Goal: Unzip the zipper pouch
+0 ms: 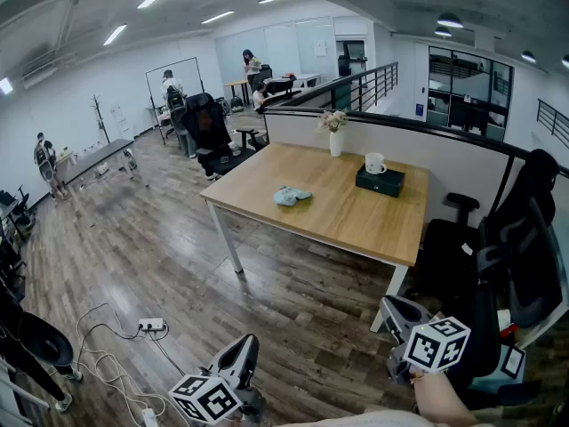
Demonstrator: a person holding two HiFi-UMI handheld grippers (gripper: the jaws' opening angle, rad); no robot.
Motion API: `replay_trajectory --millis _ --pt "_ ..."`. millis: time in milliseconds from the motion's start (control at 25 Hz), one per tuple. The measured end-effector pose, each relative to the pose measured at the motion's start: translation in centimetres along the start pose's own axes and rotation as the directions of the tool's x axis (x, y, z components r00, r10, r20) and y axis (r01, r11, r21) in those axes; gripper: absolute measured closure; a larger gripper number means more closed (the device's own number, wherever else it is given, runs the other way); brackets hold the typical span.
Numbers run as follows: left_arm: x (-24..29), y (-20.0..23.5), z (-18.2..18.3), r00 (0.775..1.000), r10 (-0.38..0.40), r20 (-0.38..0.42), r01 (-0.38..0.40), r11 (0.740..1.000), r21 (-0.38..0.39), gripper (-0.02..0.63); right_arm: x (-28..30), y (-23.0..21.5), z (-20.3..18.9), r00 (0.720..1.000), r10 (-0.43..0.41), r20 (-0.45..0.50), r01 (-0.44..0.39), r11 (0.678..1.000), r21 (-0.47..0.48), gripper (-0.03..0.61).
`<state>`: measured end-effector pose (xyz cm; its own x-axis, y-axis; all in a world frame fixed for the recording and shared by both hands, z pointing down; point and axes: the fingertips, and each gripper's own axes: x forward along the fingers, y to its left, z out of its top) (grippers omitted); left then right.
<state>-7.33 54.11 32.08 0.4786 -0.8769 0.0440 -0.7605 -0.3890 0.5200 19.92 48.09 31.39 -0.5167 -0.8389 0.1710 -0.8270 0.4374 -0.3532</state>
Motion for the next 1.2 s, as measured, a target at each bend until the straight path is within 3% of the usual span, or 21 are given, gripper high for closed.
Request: replay_trajectory --millis 320,680,840,1080,1200 --pt "0.9 3.0 1.8 1.0 -0.015 0.0 0.015 1.0 0.014 0.612 3.5 0.6 -0.6 1.0 -0.007 0.0 0.007 1.0 0.015 0.58" --pt "1.6 8.7 -2.0 0.997 0.011 -0.082 -0.016 0.998 -0.062 0.612 6.3 0.4 -6.7 0.996 -0.06 -0.063 0.064 0.996 0.058 0.58" --pt "3.3 10.7 -3.1 0.99 0.047 -0.13 -0.056 0.996 -0.067 0.614 8.1 -0.9 -7.6 0.994 -0.074 -0.08 0.083 0.99 0.111 0.58" --pt "9.0 12.8 -0.6 0.998 0.028 -0.051 -0.032 0.997 -0.069 0.613 14.7 -4.8 -6.9 0.989 -0.073 -0.129 0.088 0.99 0.114 0.58" --pt "12.8 14.0 0.4 0.998 0.044 -0.052 -0.046 0.998 -0.043 0.612 18.9 -6.7 -5.4 0.987 -0.045 -0.152 0.061 0.993 0.102 0.58"
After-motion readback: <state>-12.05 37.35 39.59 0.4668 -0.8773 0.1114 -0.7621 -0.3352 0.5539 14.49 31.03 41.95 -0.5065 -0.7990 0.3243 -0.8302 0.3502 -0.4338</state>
